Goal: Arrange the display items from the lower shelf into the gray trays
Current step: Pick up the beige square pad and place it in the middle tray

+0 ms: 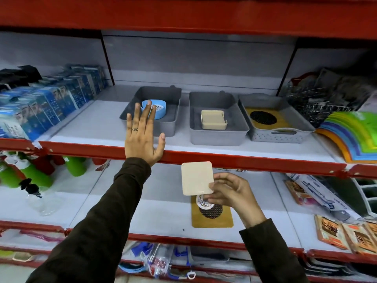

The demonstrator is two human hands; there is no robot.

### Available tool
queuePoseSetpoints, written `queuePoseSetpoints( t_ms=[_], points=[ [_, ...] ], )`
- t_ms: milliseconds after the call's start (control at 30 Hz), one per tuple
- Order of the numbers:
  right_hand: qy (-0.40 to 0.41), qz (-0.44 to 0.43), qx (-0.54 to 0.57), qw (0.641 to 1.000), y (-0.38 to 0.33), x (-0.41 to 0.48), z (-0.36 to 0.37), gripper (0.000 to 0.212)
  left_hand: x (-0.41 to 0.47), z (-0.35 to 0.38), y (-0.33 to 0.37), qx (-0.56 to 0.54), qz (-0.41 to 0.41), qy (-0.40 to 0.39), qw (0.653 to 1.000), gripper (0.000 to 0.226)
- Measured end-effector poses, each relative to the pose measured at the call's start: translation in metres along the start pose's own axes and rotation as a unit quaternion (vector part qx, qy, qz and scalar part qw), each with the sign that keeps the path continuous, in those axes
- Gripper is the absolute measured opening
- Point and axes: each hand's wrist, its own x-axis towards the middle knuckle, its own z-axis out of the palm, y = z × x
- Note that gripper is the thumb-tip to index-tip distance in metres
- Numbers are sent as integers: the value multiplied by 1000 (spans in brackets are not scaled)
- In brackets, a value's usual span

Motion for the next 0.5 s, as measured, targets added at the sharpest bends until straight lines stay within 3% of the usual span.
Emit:
queuePoseSetpoints(
  t_ms=[167, 267, 400, 500],
  points=[
    [-17, -8, -22, 1000, -23, -17, 6, 25, 0, -2, 0, -4, -5, -13, 1000, 77],
    [-22, -40, 27, 999, -49, -14, 4, 26, 0, -1, -1, -10, -4, -11, 1000, 77],
    [58, -152, -11, 987, -107, 31, -8, 24, -1, 2, -1, -21, -3, -8, 1000, 78],
    [146, -149, -81, 975, -140, 97, -14, 17, 1, 3, -3, -30, -3, -5, 1000, 79]
  ],
)
